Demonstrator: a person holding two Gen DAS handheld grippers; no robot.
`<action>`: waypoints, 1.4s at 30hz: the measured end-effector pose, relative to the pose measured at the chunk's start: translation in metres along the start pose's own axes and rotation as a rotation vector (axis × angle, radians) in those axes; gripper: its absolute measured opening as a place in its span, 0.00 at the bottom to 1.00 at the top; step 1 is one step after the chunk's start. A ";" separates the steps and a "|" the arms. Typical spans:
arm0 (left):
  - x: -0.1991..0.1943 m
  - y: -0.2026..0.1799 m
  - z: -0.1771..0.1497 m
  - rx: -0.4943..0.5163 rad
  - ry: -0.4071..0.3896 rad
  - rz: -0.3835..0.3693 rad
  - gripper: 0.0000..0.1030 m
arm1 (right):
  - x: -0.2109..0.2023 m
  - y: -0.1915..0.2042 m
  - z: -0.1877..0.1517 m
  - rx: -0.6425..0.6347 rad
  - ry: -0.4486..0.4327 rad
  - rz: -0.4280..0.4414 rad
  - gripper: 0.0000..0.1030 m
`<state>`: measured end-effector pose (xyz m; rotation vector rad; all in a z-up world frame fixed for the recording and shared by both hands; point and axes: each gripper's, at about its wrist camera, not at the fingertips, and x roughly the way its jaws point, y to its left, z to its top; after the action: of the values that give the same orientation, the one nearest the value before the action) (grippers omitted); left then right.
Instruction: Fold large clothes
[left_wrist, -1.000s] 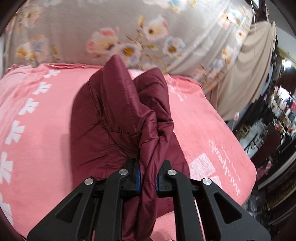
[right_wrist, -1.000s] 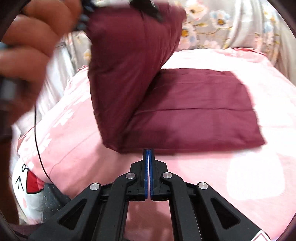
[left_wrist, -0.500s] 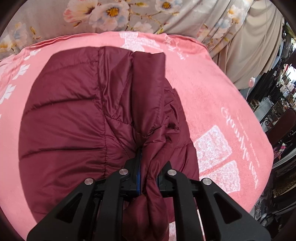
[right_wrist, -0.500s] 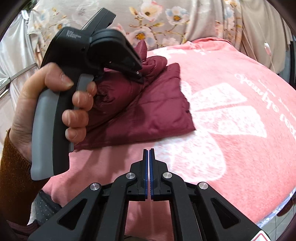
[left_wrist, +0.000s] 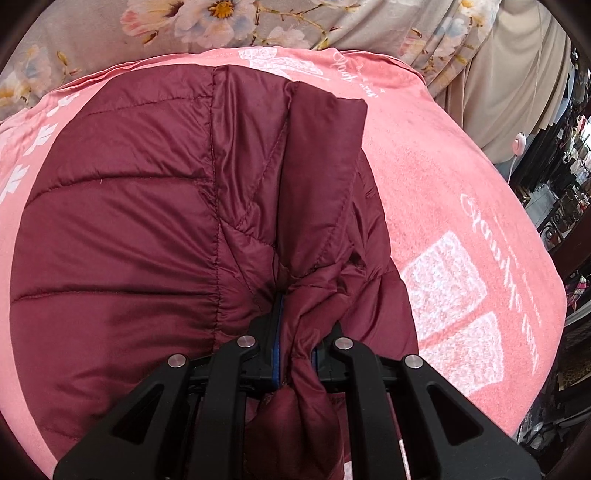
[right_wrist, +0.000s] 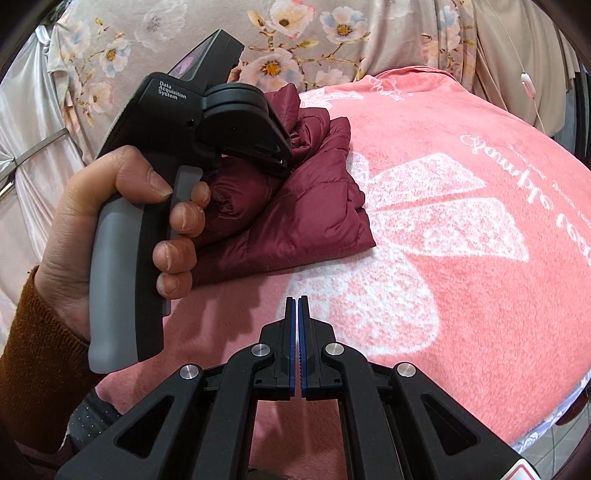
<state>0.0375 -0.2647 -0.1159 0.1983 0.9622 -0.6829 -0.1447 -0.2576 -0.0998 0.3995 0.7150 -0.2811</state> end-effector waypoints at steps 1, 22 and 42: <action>0.001 -0.001 0.000 0.000 0.000 0.002 0.09 | 0.000 0.000 -0.001 0.002 0.000 -0.001 0.01; -0.130 0.063 0.008 -0.233 -0.283 -0.225 0.64 | -0.026 -0.023 0.050 0.098 -0.148 0.062 0.44; -0.101 0.145 -0.048 -0.317 -0.141 0.038 0.61 | 0.028 0.009 0.085 0.290 -0.153 0.247 0.08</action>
<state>0.0552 -0.0863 -0.0818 -0.1096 0.9148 -0.4945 -0.0718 -0.2913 -0.0584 0.7284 0.4693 -0.1792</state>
